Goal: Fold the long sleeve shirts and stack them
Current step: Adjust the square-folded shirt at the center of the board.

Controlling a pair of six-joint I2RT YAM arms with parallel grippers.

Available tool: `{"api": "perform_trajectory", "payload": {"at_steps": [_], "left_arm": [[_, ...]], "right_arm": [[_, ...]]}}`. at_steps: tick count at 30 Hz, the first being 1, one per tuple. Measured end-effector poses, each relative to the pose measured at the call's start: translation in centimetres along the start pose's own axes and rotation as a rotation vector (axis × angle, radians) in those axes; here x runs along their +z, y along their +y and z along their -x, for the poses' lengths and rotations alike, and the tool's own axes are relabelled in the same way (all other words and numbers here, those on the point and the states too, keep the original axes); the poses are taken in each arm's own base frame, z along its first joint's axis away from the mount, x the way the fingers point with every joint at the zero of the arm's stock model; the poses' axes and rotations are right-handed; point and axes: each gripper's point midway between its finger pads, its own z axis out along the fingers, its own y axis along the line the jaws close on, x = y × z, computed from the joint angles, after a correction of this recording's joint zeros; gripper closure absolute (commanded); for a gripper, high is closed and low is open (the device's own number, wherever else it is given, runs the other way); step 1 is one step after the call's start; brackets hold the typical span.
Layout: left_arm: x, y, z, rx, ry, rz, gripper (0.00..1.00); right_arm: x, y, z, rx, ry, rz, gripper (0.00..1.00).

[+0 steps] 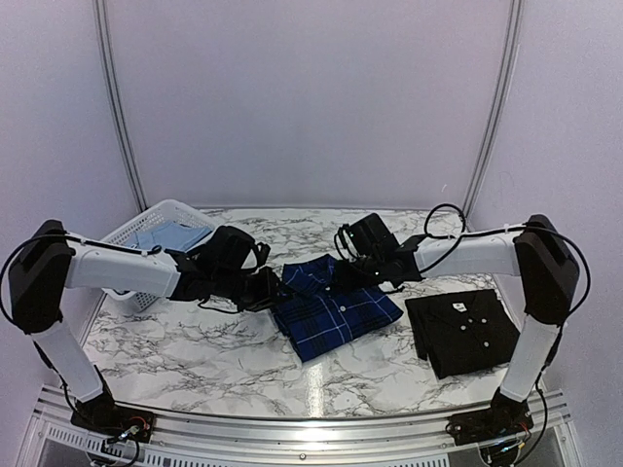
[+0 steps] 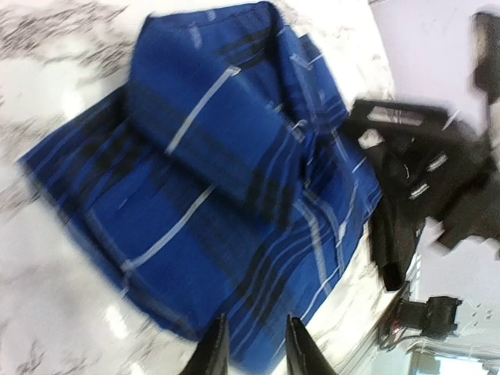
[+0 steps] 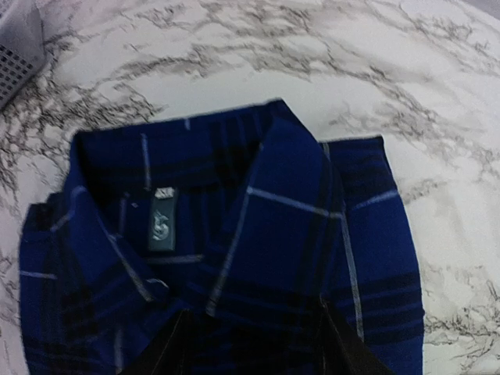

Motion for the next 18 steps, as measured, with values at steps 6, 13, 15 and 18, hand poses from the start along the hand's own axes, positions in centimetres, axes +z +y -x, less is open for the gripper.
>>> {"api": "perform_trajectory", "payload": {"at_steps": [6, 13, 15, 18], "left_arm": [[4.0, 0.0, 0.2, 0.011, 0.033, -0.036, 0.84], [6.0, 4.2, -2.0, -0.04, 0.108, 0.032, 0.91], [5.7, 5.1, -1.7, -0.056, 0.103, 0.033, 0.91], [4.6, 6.7, -0.9, -0.085, 0.079, 0.049, 0.91]], "right_arm": [[1.0, -3.3, -6.6, 0.007, 0.133, -0.089, 0.54], [1.1, -2.9, -8.5, 0.035, 0.151, -0.098, 0.53], [1.0, -2.3, -8.7, 0.045, 0.153, -0.089, 0.53], [0.9, -0.7, -9.2, 0.063, 0.158, -0.054, 0.52]]}}
